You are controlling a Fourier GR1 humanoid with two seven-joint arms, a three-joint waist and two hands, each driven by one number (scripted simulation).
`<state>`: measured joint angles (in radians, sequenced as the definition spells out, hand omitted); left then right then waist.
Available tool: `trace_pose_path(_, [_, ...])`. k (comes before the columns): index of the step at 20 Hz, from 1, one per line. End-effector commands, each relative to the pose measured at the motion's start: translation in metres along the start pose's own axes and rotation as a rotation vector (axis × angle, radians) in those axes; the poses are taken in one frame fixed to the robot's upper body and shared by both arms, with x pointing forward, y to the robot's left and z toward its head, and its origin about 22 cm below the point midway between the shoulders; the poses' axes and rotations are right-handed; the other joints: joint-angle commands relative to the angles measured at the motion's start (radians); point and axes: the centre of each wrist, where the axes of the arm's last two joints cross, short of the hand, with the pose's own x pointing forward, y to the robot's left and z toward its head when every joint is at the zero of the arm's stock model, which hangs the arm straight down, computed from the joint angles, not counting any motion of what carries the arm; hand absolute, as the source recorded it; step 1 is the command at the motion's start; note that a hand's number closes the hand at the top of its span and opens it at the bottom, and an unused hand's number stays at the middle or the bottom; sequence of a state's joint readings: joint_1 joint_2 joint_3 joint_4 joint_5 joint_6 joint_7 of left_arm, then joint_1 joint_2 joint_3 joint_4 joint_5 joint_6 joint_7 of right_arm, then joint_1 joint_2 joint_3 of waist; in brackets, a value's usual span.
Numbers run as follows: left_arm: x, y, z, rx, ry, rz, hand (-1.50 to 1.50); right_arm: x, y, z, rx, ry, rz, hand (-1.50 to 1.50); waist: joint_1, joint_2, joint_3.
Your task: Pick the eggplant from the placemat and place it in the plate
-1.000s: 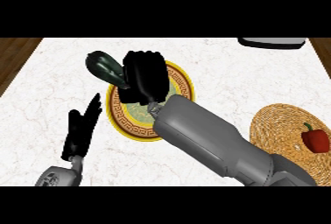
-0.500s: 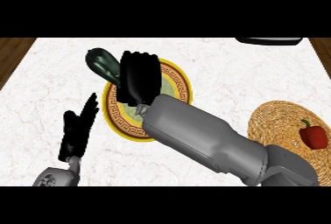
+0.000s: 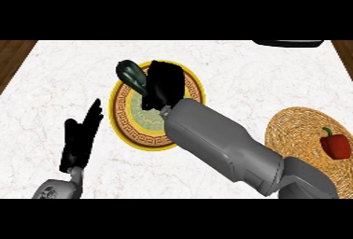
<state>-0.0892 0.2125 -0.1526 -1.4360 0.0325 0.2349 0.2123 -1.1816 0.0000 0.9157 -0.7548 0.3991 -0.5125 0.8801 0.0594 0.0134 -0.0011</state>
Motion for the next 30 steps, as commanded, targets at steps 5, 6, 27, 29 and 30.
trace_pose_path(5, [-0.003, -0.003, 0.004, -0.015, -0.007, -0.009, 0.0, -0.037, 0.016, -0.016, 0.298, 0.087, 0.013, -1.5, 0.008, 0.003, 0.001])
trace_pose_path(6, [-0.005, 0.001, 0.0, 0.011, 0.026, 0.019, 0.0, -0.038, 0.021, -0.008, 0.342, 0.066, 0.014, -1.5, -0.014, -0.003, 0.001])
trace_pose_path(27, [-0.002, 0.008, 0.022, 0.037, 0.018, 0.004, 0.0, -0.092, 0.006, -0.021, 0.159, -0.217, -0.867, -1.5, -0.044, -0.011, 0.002])
trace_pose_path(29, [-0.002, 0.008, -0.001, 0.032, 0.017, -0.001, 0.0, -0.103, 0.02, -0.017, 0.183, -0.225, -0.875, -1.5, -0.043, -0.008, 0.001])
trace_pose_path(30, [-0.021, 0.011, 0.008, 0.03, 0.028, 0.005, 0.0, -0.112, 0.031, -0.011, 0.134, -0.232, -0.889, -1.5, -0.032, -0.006, 0.001])
